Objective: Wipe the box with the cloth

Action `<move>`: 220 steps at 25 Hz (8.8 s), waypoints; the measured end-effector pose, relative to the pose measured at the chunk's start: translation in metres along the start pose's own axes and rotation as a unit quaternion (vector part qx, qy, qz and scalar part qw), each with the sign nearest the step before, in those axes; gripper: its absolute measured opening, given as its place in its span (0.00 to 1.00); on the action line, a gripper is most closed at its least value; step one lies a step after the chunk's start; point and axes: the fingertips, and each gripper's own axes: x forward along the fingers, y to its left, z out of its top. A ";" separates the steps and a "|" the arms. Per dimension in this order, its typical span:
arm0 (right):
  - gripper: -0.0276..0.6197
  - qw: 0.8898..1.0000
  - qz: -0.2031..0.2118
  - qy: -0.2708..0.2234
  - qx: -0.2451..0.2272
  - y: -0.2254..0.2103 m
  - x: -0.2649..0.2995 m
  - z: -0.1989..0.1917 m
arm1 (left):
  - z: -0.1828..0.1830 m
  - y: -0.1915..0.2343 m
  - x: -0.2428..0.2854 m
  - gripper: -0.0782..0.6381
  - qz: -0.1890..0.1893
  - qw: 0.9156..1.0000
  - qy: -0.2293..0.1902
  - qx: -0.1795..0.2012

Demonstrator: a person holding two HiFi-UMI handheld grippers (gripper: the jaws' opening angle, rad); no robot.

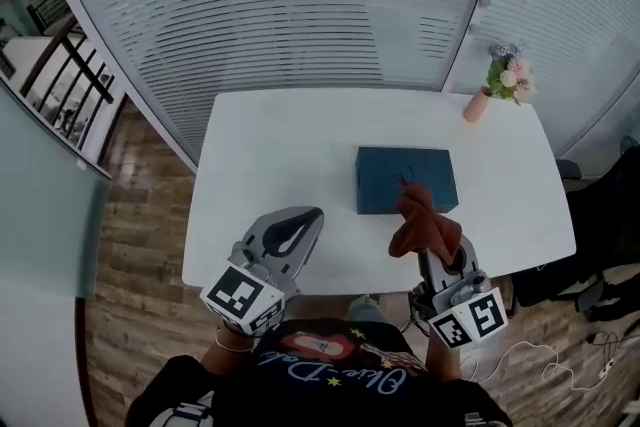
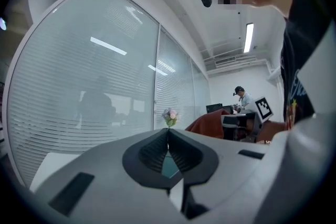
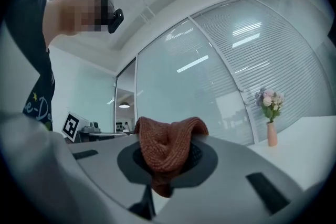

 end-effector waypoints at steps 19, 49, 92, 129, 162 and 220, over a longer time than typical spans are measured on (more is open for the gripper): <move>0.08 0.995 0.089 0.028 0.019 -0.128 0.059 0.000 | -0.012 0.027 0.105 0.11 0.111 0.994 0.006 -0.018; 0.08 0.791 0.250 0.350 -0.435 -0.086 0.210 -0.194 | -0.016 0.051 0.068 0.11 0.190 0.981 0.017 -0.044; 0.08 0.828 0.051 0.412 -0.377 -0.274 0.103 -0.153 | -0.011 0.014 0.117 0.11 0.143 0.989 0.003 -0.035; 0.08 0.827 0.251 0.286 -0.413 -0.071 0.176 -0.167 | -0.018 0.022 0.095 0.11 0.175 0.984 0.006 -0.041; 0.08 0.836 0.217 0.384 -0.326 -0.140 0.128 -0.175 | -0.016 0.012 0.090 0.11 0.171 0.985 0.013 -0.035; 0.08 0.822 0.255 0.322 -0.394 -0.065 0.127 -0.189 | -0.021 0.010 0.091 0.11 0.178 0.983 0.006 -0.047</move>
